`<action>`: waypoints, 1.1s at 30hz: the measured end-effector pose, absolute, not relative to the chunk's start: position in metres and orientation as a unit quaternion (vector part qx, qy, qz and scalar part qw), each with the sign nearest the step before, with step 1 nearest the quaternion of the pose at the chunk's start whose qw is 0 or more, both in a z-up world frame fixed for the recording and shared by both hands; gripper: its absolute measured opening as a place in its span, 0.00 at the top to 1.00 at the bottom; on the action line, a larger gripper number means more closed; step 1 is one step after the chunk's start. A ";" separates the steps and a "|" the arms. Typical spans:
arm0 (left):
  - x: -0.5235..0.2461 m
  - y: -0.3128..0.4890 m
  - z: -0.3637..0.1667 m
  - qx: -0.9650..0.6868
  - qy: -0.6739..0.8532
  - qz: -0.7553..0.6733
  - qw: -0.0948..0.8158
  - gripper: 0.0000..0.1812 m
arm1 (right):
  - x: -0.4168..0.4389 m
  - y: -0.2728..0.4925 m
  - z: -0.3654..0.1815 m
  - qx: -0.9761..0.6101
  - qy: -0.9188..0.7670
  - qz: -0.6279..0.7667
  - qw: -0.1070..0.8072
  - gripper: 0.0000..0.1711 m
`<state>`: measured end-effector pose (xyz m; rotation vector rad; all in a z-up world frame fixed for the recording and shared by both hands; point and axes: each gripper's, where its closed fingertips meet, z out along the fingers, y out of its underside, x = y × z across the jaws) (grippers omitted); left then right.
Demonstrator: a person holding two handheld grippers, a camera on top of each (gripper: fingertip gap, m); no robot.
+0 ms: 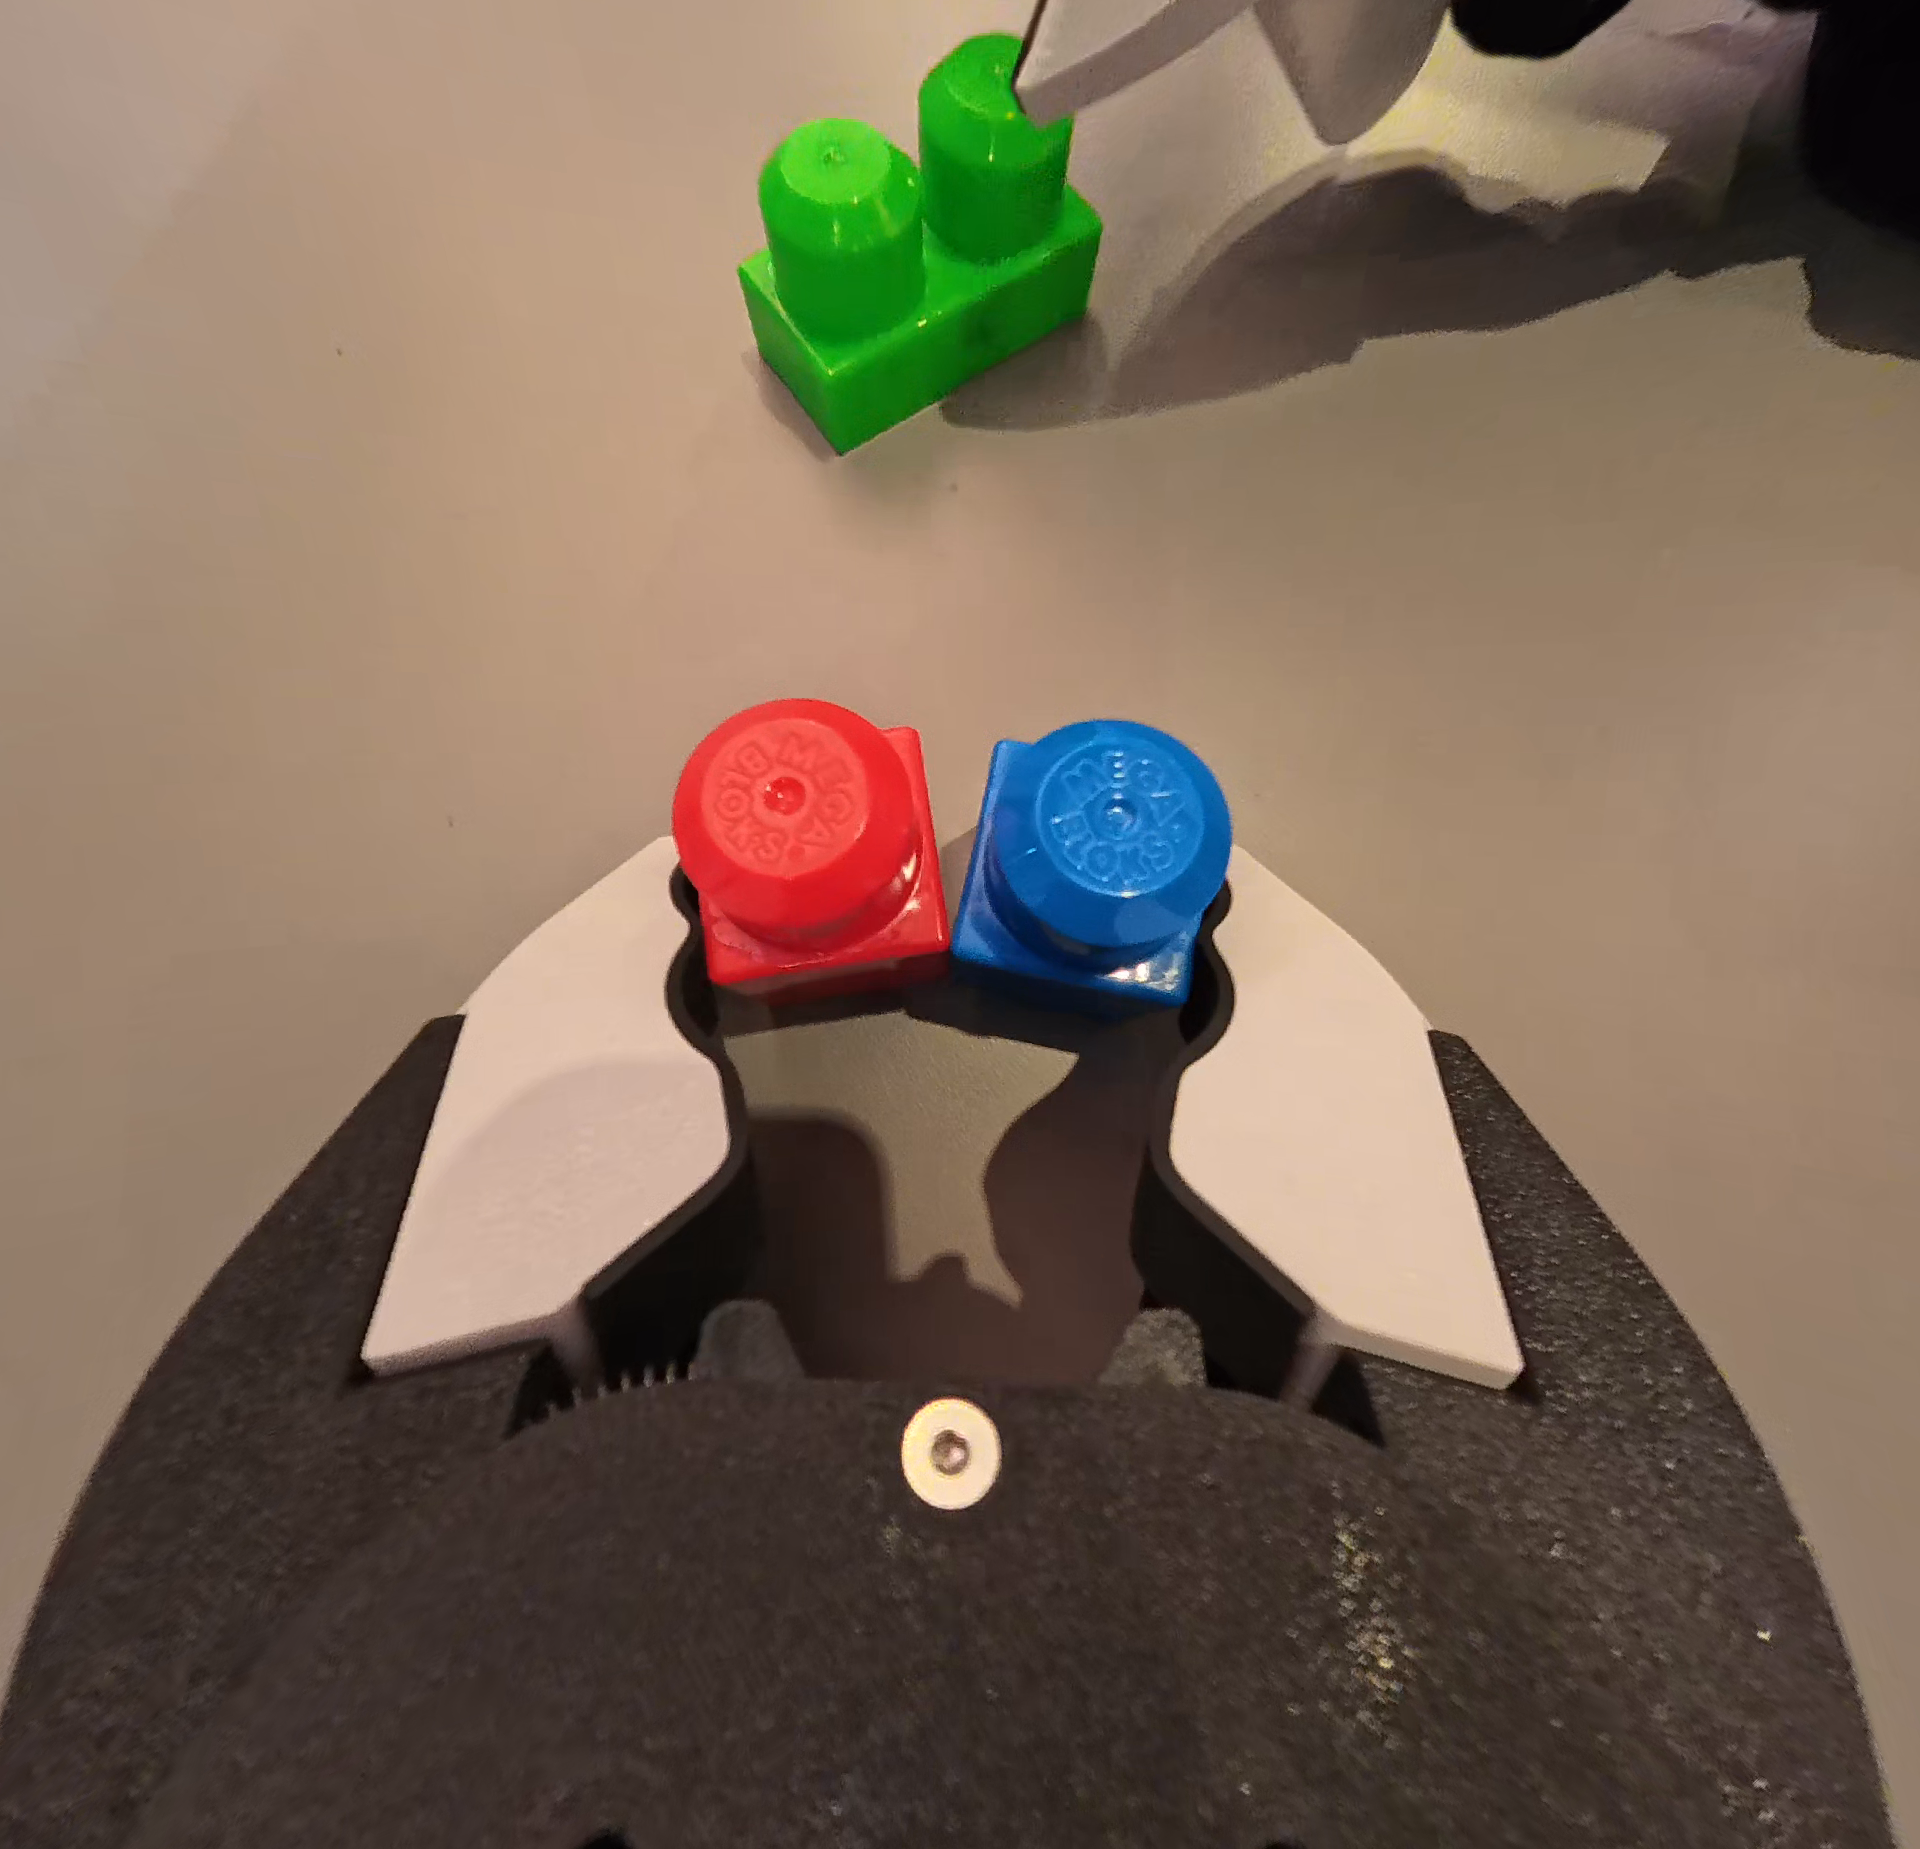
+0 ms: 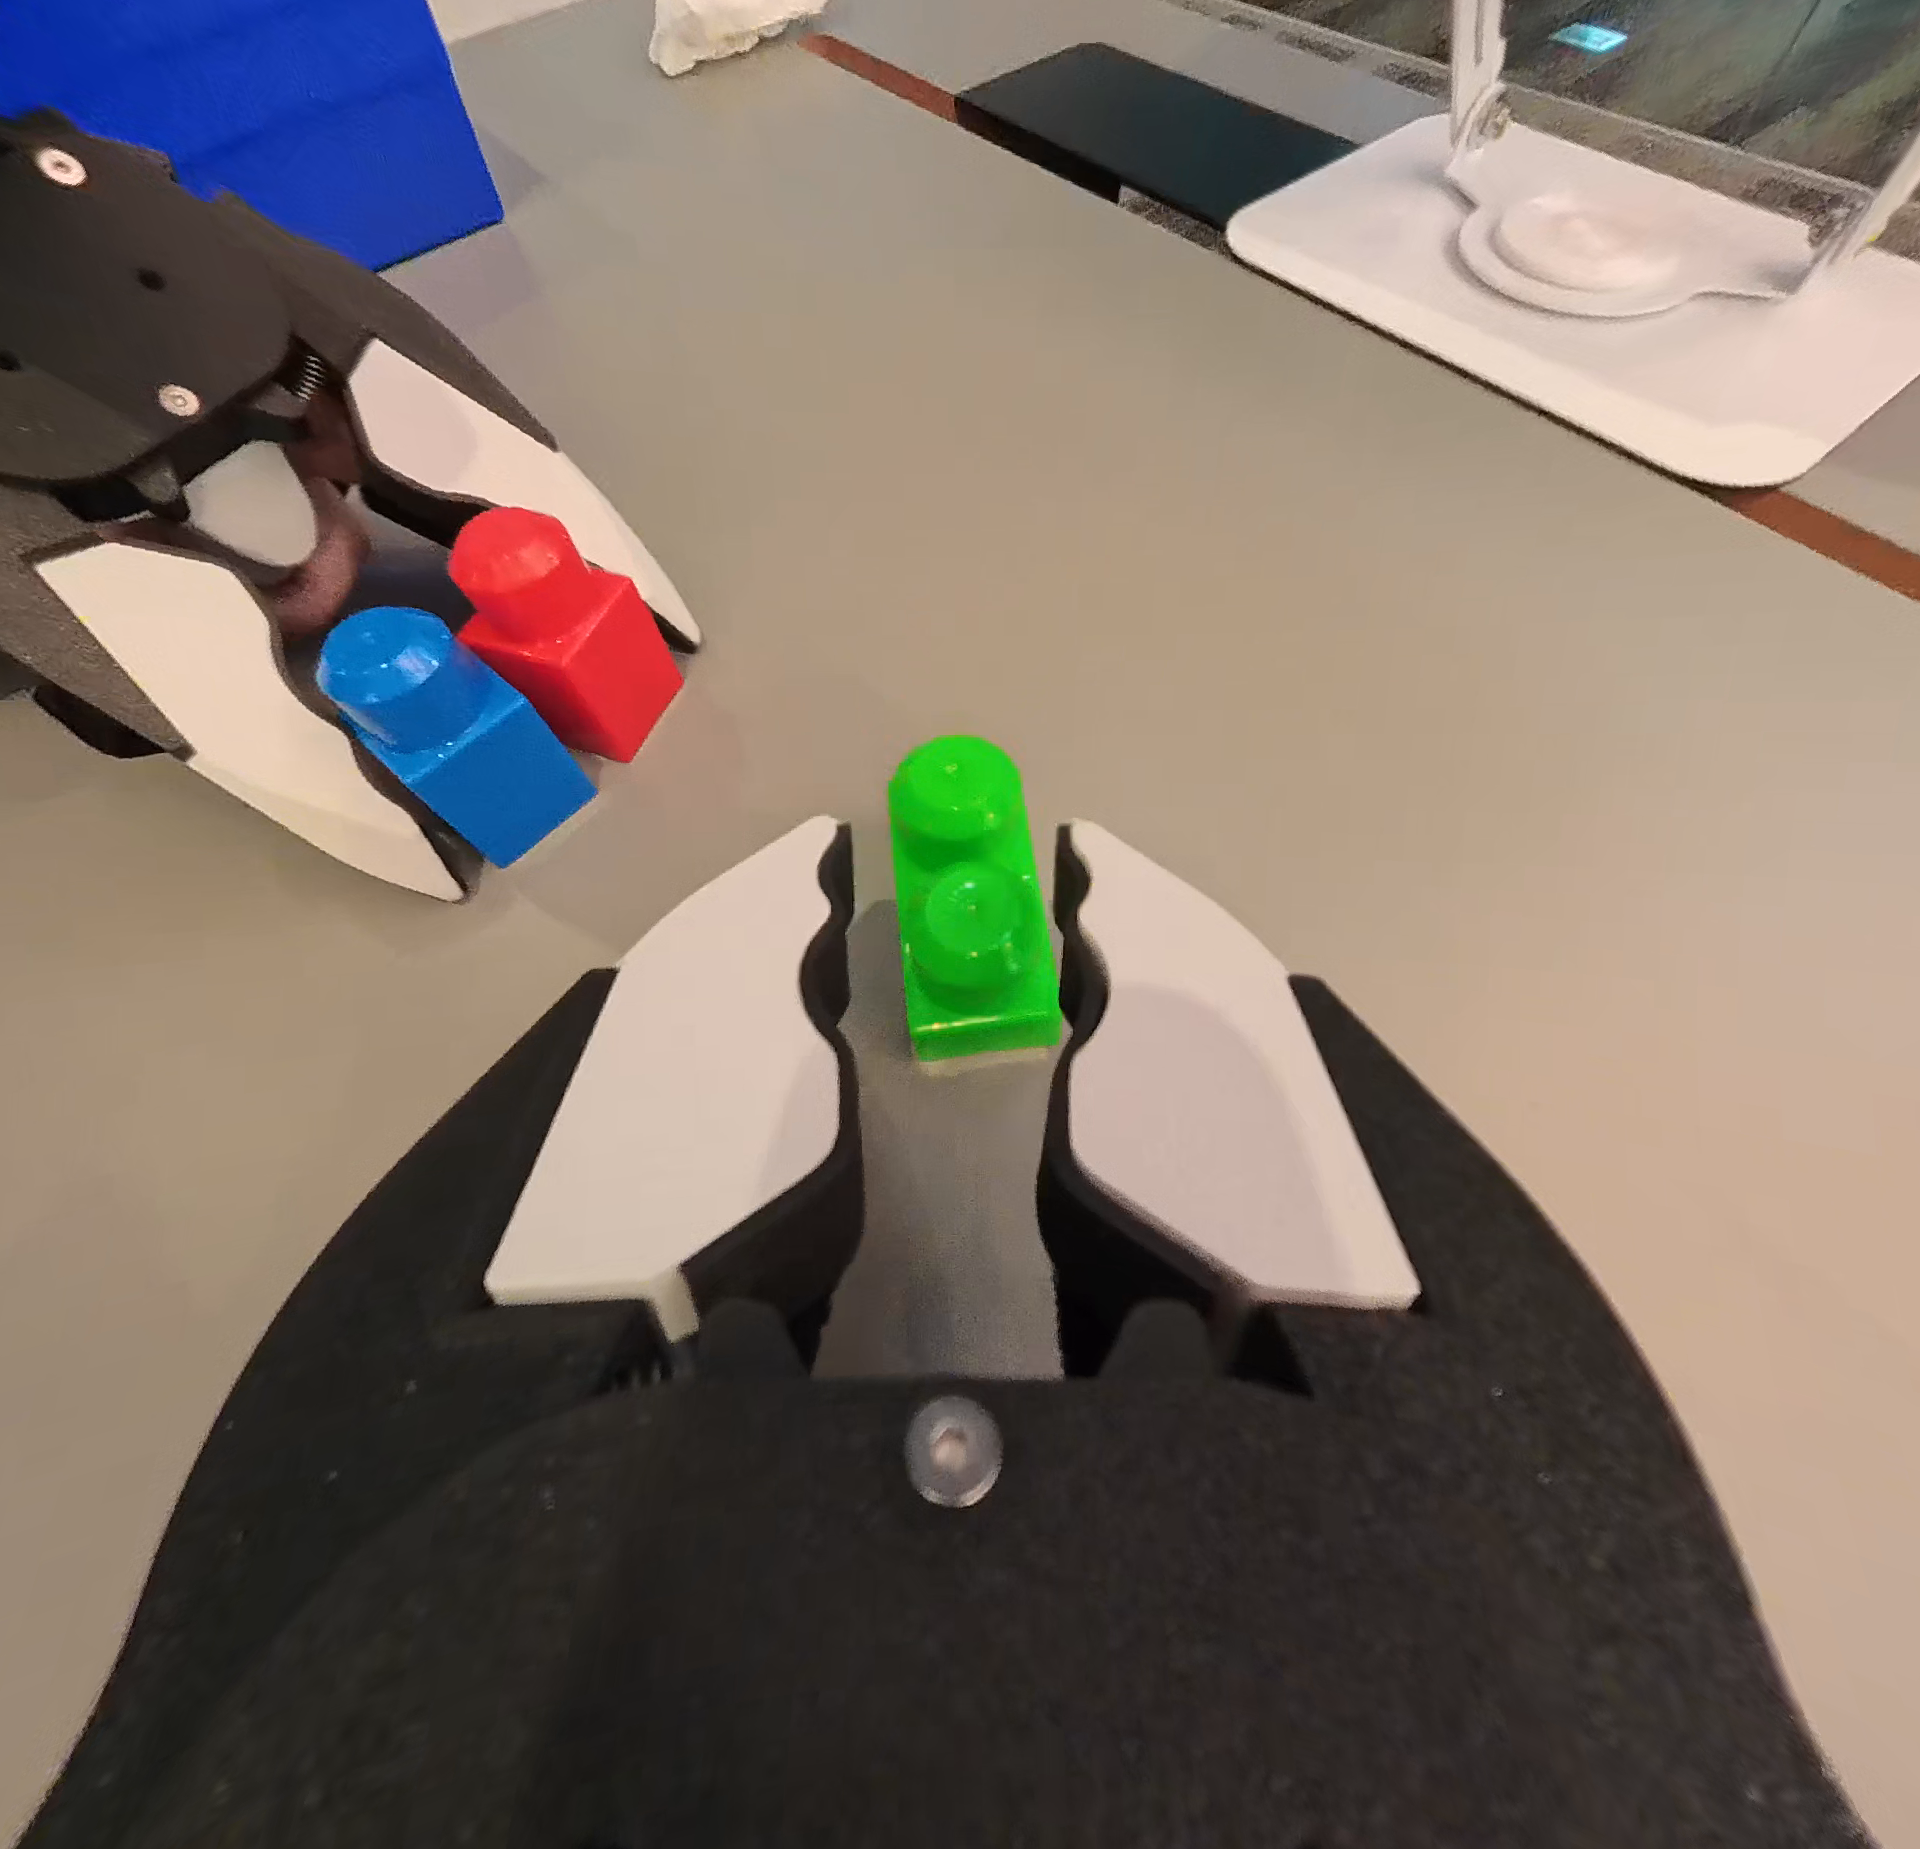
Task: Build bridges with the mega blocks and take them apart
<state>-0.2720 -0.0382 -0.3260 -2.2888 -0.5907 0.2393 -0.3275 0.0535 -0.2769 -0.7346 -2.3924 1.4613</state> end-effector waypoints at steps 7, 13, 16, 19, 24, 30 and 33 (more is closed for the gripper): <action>-0.274 -0.035 -0.326 -0.897 -0.219 0.089 0.374 0.51 | -0.325 0.052 -0.284 -0.244 -0.832 0.484 0.120 0.80; -0.274 -0.033 -0.326 -0.899 -0.210 0.087 0.375 0.51 | -0.327 0.054 -0.284 -0.256 -0.824 0.495 0.102 0.81; -0.274 -0.032 -0.325 -0.898 -0.209 0.079 0.380 0.51 | -0.327 0.055 -0.286 -0.258 -0.824 0.494 0.097 0.81; -0.274 -0.031 -0.321 -0.889 -0.221 0.055 0.397 0.54 | -0.328 0.057 -0.285 -0.259 -0.823 0.496 0.097 0.81; -0.274 -0.031 -0.324 -0.896 -0.212 0.068 0.385 0.54 | -0.329 0.058 -0.283 -0.261 -0.819 0.502 0.093 0.81; -0.273 -0.032 -0.324 -0.898 -0.203 0.087 0.380 0.54 | -0.293 0.022 -0.243 -0.164 -0.800 0.568 0.103 0.92; -0.266 -0.030 -0.325 -0.901 -0.187 0.092 0.379 0.54 | -0.289 0.004 -0.267 -0.176 -0.832 0.513 0.115 0.97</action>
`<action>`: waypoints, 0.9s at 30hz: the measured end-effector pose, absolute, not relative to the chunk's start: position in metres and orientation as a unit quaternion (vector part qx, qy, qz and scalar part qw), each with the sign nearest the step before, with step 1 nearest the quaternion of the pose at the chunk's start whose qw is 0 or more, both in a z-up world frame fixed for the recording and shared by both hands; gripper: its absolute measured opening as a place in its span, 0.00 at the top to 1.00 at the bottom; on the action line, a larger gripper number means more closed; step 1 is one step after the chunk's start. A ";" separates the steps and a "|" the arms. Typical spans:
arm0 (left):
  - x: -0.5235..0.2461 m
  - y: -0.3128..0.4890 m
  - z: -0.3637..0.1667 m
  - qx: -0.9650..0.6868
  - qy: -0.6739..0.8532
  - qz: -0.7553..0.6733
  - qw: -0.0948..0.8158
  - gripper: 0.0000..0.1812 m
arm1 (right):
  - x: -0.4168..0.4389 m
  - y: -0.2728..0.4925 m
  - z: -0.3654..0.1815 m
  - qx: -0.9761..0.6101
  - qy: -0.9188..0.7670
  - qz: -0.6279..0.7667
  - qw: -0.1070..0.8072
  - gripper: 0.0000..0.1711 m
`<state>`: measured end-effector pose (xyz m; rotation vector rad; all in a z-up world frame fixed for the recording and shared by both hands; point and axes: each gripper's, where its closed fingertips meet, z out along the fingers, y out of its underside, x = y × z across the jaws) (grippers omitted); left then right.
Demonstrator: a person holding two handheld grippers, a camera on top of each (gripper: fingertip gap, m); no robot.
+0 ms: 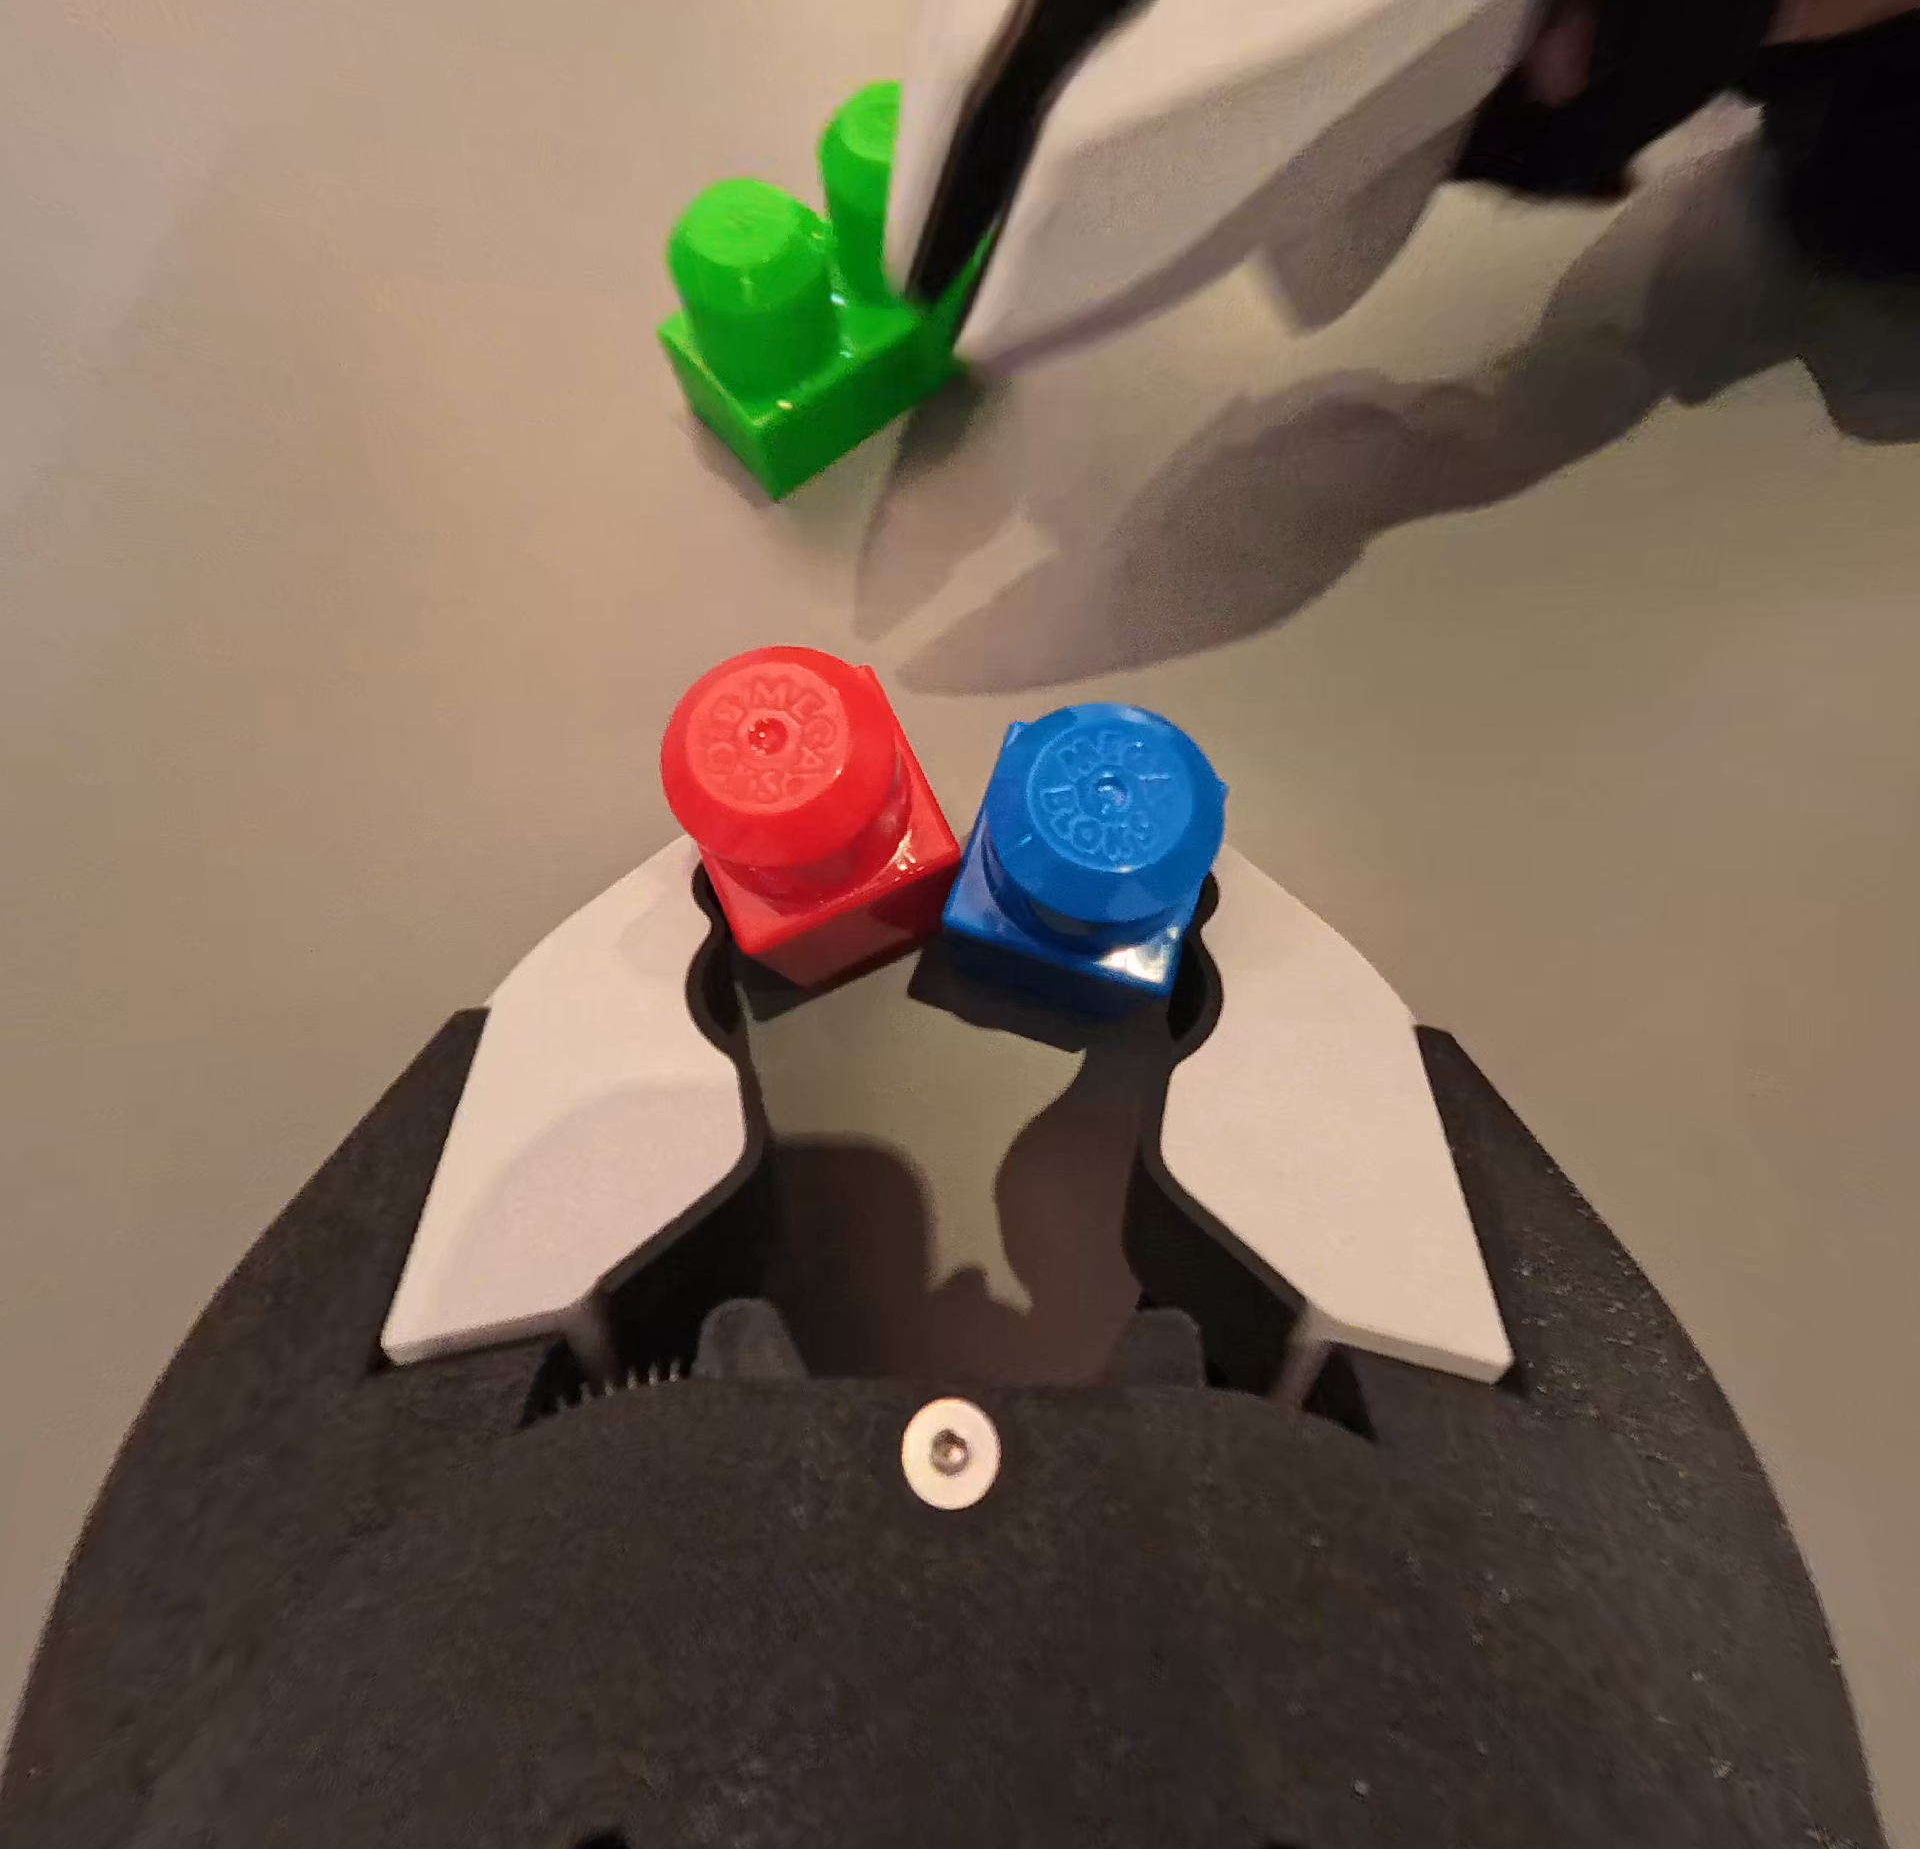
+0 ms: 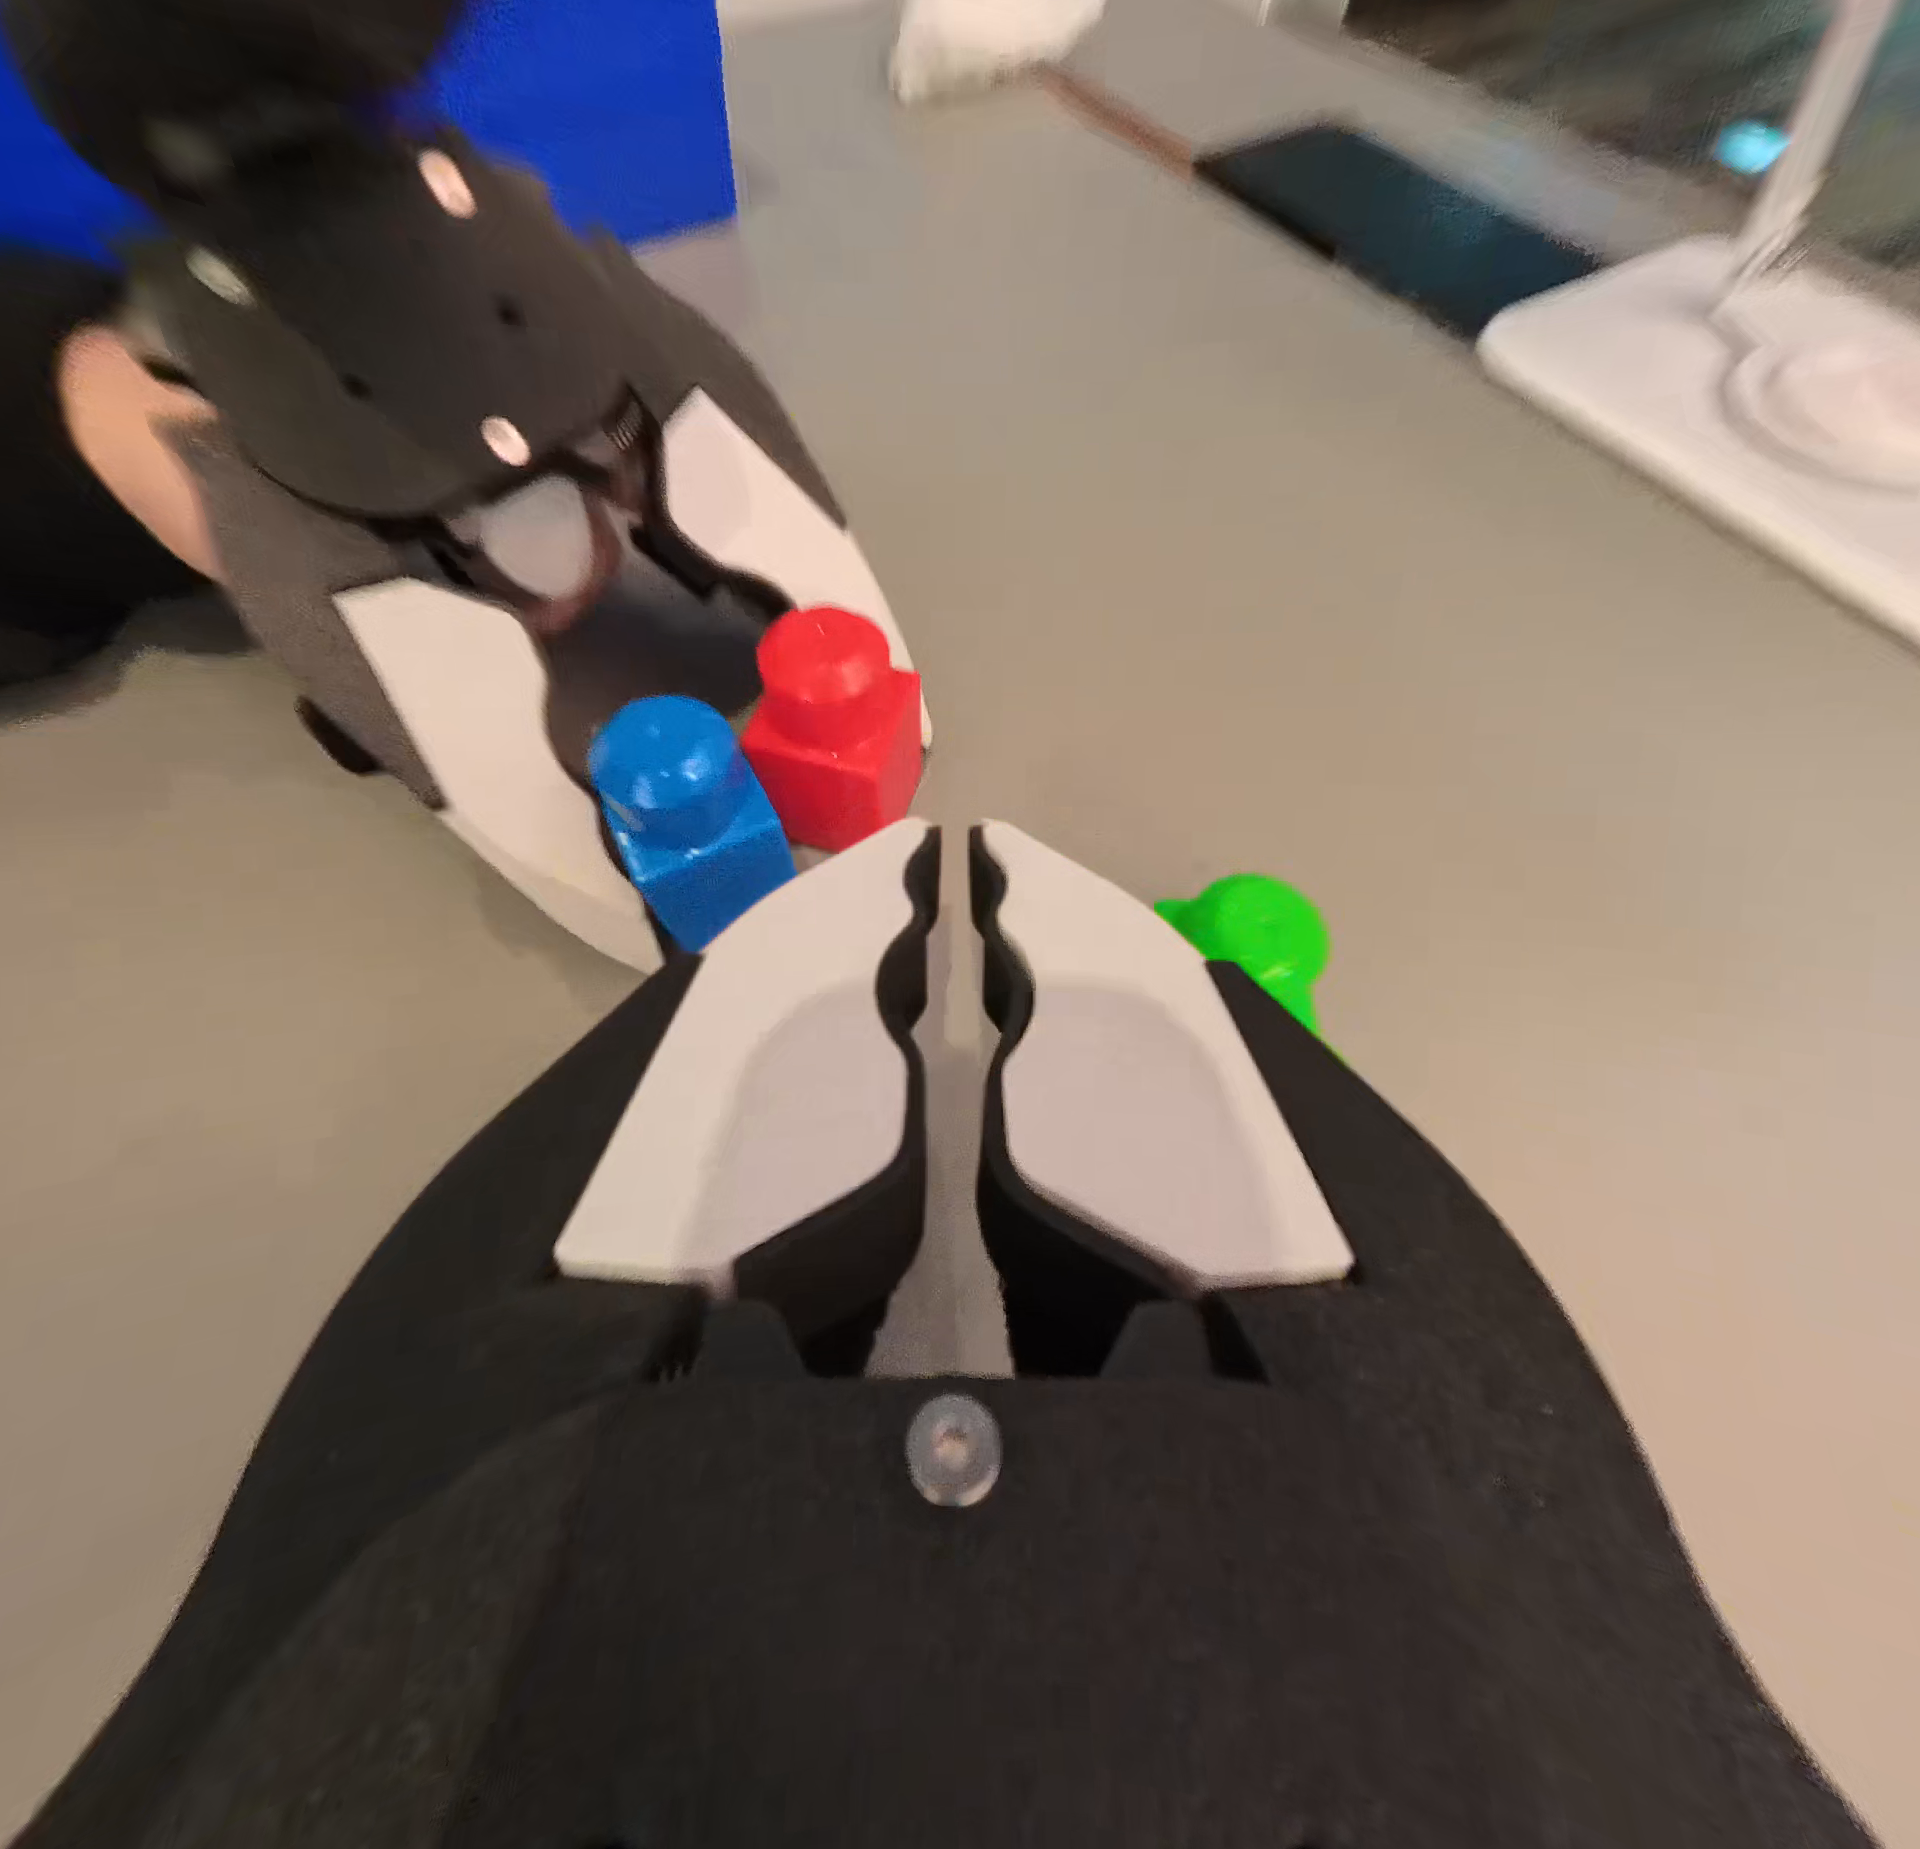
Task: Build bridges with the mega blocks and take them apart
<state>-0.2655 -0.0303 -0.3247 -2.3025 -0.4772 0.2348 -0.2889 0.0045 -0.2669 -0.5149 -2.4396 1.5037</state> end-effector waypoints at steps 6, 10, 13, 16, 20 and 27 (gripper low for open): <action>-0.248 -0.024 -0.325 -0.906 -0.158 0.082 0.383 0.54 | -0.279 -0.018 -0.316 -0.160 -0.886 0.426 0.085 1.00; -0.250 -0.026 -0.326 -0.905 -0.171 0.083 0.380 0.50 | -0.272 -0.023 -0.319 -0.126 -0.896 0.412 0.104 1.00; -0.249 -0.026 -0.328 -0.905 -0.177 0.074 0.379 0.49 | -0.269 -0.025 -0.321 -0.118 -0.901 0.405 0.103 1.00; -0.249 -0.027 -0.328 -0.905 -0.179 0.077 0.378 0.49 | -0.268 -0.026 -0.322 -0.120 -0.901 0.406 0.101 1.00; -0.251 -0.026 -0.327 -0.904 -0.185 0.078 0.378 0.50 | -0.266 -0.028 -0.322 -0.116 -0.901 0.406 0.095 1.00; -0.258 -0.021 -0.327 -0.904 -0.195 0.080 0.373 0.47 | -0.268 -0.028 -0.321 -0.113 -0.902 0.406 0.091 1.00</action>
